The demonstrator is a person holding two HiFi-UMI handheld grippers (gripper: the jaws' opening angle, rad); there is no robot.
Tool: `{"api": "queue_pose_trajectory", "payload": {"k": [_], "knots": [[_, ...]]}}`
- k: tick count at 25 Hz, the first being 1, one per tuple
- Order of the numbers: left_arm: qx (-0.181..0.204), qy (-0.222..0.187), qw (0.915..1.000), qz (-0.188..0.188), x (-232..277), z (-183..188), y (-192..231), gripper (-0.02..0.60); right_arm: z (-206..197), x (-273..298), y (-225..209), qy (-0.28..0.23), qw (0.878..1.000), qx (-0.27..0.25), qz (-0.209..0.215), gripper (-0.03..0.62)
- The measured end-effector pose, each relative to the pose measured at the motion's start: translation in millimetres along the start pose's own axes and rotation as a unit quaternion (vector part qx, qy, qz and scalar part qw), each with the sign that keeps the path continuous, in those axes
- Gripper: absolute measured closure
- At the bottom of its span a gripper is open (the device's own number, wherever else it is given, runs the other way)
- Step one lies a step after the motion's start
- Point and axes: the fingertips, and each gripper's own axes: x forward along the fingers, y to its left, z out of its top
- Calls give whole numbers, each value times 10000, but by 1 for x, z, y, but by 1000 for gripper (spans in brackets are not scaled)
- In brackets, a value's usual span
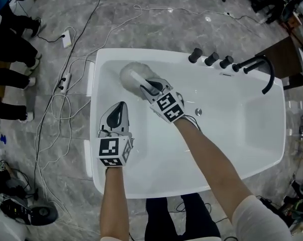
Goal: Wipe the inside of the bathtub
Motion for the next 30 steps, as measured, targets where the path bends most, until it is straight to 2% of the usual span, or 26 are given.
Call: {"api": "queue_pose_trajectory", "payload": {"k": [5, 10, 12, 18, 25, 27, 30], "knots": [[-65, -31, 9999, 151, 16, -13, 19, 574, -15, 41, -1, 454, 9942, -974, 17, 497], [5, 31, 9998, 192, 37, -34, 29, 574, -24, 75, 4, 547, 9830, -1752, 62, 497], [34, 39, 9998, 197, 39, -39, 33, 574, -26, 86, 4, 595, 9746, -2160, 17, 497], [-97, -17, 9994, 319, 31, -49, 46, 574, -31, 116, 5, 896, 9375, -3359, -150, 499], [-175, -26, 9995, 244, 29, -62, 48, 574, -37, 141, -9, 1336, 8967, -4193, -468, 499], [-148, -37, 9996, 229, 28, -62, 50, 574, -40, 143, -12, 1405, 8910, -4281, -555, 499], [-75, -69, 9998, 184, 31, -59, 49, 574, -47, 136, -20, 1478, 8917, -4226, -669, 499]]}}
